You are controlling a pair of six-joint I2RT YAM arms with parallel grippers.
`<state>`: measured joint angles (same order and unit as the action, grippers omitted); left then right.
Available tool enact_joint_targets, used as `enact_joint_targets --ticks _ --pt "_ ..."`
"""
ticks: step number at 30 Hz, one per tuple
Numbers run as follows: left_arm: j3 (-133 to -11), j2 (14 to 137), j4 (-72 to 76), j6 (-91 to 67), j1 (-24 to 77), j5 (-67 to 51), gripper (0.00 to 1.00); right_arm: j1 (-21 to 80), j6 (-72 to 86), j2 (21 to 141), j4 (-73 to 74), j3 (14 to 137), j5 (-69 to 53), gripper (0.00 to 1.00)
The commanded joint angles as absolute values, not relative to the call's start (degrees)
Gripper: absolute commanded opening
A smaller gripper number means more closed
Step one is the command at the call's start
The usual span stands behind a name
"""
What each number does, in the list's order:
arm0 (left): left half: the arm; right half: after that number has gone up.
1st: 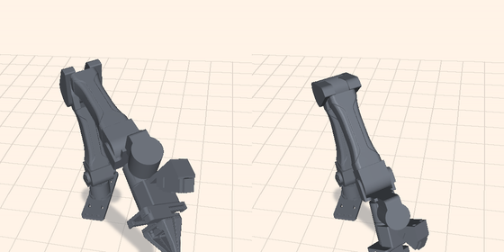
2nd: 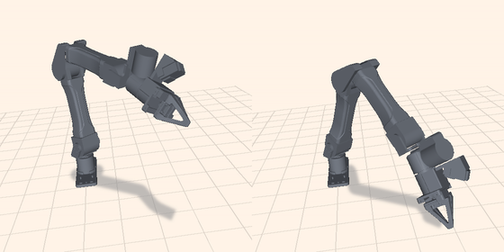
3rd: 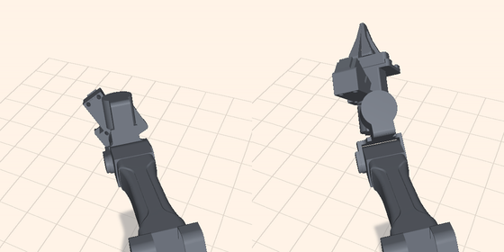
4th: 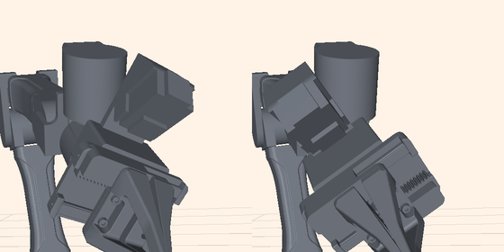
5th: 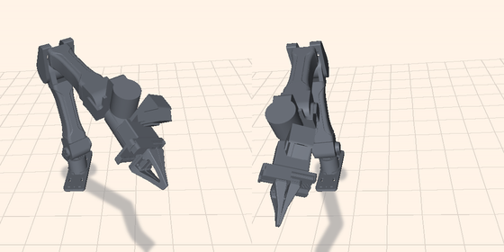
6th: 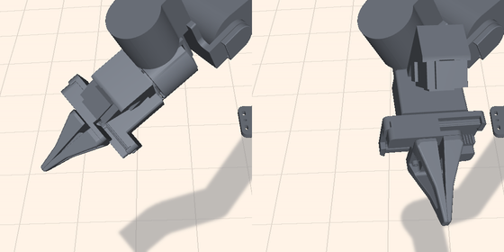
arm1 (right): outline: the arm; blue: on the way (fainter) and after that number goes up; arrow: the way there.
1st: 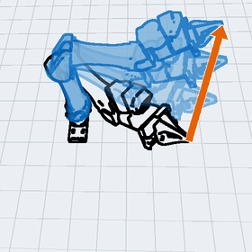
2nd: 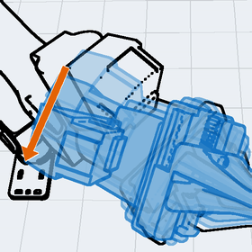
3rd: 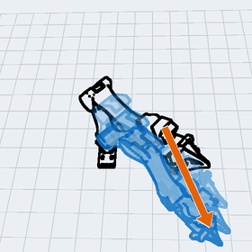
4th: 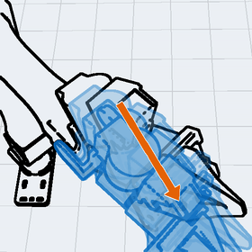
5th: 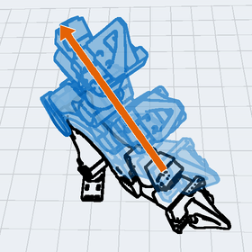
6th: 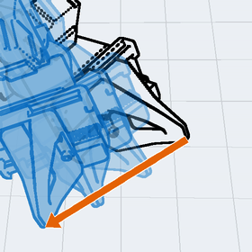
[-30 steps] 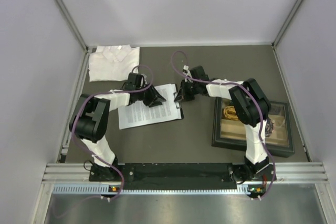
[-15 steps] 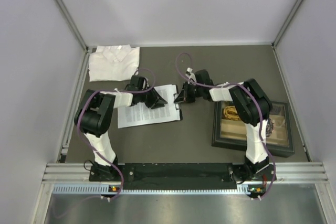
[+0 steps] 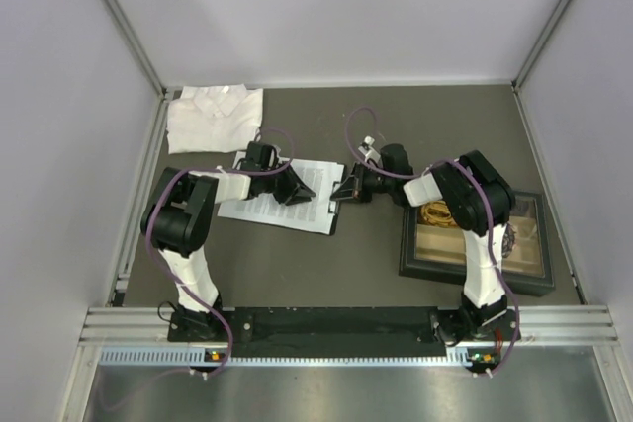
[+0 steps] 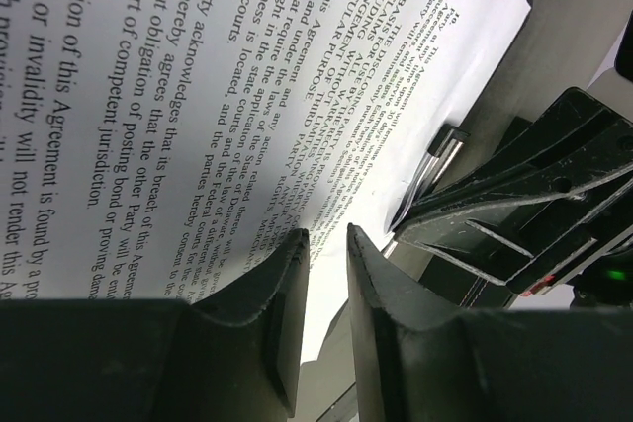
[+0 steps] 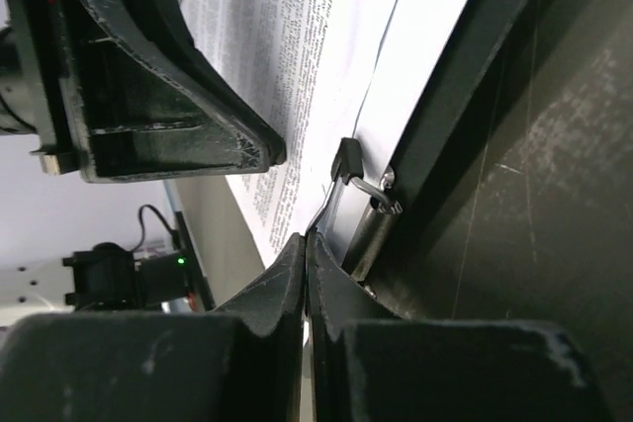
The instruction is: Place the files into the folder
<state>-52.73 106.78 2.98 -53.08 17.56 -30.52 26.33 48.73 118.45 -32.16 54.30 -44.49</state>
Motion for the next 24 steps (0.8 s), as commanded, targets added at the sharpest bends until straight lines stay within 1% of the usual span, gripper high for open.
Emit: enact_joint_targets --ticks 1,9,14,16,20,24 --pt "-50.1 111.71 -2.99 -49.66 17.67 -21.8 0.29 25.84 56.68 118.73 -51.39 53.18 -50.18 0.0" --pt "-49.22 111.36 -2.02 -50.27 17.84 -22.67 0.29 25.93 65.74 122.25 -64.32 54.49 -51.15 0.0" --pt "-49.48 111.45 -1.23 -50.89 18.37 -24.43 0.28 26.72 64.78 123.49 -61.53 56.42 -51.24 0.0" --pt "-50.36 111.53 -1.23 -51.32 19.24 -25.05 0.29 27.59 63.46 123.58 -58.12 57.48 -50.89 0.0" --pt "-51.59 111.71 -1.41 -52.03 20.65 -25.22 0.29 28.21 62.84 124.1 -56.96 58.18 -49.93 0.0" --pt "-51.85 111.18 -0.7 -53.08 21.7 -25.66 0.28 28.21 58.81 123.4 -49.76 58.88 -48.52 0.0"
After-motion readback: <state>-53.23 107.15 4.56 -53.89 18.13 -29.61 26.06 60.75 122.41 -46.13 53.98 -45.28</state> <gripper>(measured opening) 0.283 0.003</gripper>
